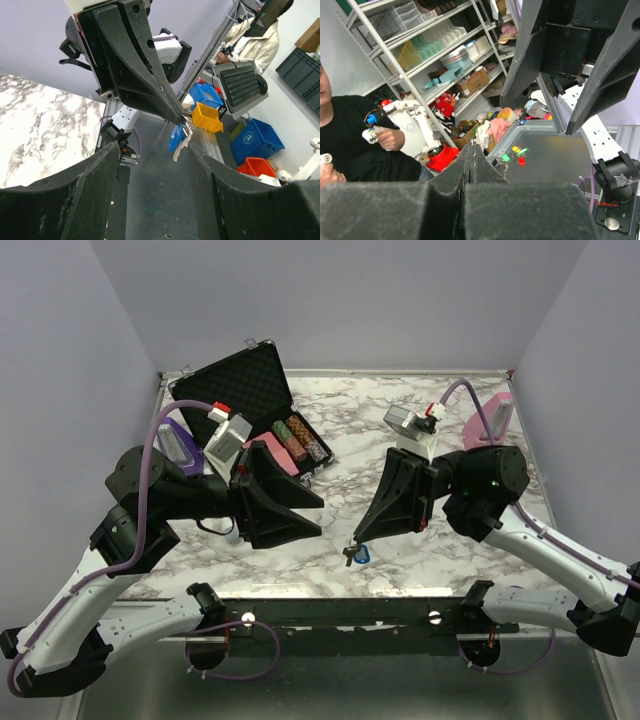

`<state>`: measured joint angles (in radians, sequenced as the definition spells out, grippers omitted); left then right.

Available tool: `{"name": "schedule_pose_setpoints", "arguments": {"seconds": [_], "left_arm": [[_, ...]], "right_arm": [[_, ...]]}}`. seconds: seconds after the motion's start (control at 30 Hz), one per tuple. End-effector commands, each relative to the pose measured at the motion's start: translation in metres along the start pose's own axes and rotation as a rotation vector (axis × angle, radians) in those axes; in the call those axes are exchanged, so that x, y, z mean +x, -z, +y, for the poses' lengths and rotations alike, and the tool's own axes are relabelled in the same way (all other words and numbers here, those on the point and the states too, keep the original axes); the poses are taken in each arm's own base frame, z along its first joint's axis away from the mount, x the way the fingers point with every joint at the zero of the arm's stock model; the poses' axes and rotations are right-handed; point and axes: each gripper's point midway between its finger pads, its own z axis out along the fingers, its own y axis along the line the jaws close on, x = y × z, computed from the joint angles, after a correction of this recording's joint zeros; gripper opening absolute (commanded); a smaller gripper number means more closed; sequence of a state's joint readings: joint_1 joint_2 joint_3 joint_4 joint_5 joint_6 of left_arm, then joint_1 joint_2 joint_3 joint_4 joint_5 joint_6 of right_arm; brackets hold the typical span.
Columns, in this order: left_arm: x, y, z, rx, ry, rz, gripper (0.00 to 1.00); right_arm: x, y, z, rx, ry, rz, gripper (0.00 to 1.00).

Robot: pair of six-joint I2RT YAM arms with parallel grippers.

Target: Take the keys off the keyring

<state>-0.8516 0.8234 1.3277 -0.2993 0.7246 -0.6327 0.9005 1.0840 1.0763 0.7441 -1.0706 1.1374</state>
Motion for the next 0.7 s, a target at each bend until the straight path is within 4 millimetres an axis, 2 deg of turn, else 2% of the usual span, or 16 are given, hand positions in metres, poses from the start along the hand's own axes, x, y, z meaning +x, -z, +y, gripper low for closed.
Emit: {"name": "schedule_pose_setpoints", "arguments": {"seconds": [0.0,0.4,0.67], "left_arm": [[0.001,0.003,-0.011,0.054,-0.013,0.004,0.64],[0.010,0.005,-0.019,0.120,-0.004,0.020,0.62],[0.008,0.002,-0.008,0.047,0.008,0.013,0.58]], "right_arm": [[-0.003,-0.002,0.019,-0.077,0.065,0.051,0.01],[0.001,-0.003,0.022,-0.142,0.055,0.108,0.01],[0.001,-0.003,0.022,-0.141,0.059,0.115,0.01]]}}
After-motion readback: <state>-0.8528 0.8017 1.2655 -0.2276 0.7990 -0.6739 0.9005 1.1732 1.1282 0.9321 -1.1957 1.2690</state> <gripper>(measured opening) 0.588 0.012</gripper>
